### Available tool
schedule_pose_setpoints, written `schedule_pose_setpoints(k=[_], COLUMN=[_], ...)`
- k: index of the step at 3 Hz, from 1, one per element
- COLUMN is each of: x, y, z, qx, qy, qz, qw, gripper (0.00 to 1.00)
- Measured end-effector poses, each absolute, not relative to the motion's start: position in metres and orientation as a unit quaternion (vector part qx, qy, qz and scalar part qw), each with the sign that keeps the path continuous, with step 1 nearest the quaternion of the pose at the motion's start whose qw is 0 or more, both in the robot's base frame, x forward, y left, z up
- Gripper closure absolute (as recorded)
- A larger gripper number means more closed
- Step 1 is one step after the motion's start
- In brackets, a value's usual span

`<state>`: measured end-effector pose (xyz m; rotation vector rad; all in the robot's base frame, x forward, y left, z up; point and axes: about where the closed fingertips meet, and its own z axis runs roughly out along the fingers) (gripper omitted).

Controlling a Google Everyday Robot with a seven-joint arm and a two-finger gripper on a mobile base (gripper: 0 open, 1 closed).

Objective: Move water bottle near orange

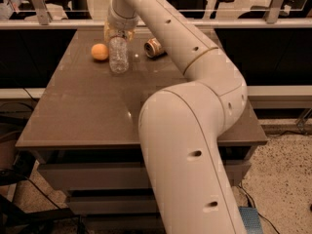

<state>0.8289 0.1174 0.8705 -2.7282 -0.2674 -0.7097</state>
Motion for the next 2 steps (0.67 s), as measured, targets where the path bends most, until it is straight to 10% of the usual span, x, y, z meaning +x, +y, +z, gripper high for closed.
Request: schedule_pose_setpoints(k=[2], x=[0.8306], y=[0.1162], z=[0.8762], qx=[-0.952], qy=[-0.093], qz=[-0.254], qw=[0.145], gripper=[0.0])
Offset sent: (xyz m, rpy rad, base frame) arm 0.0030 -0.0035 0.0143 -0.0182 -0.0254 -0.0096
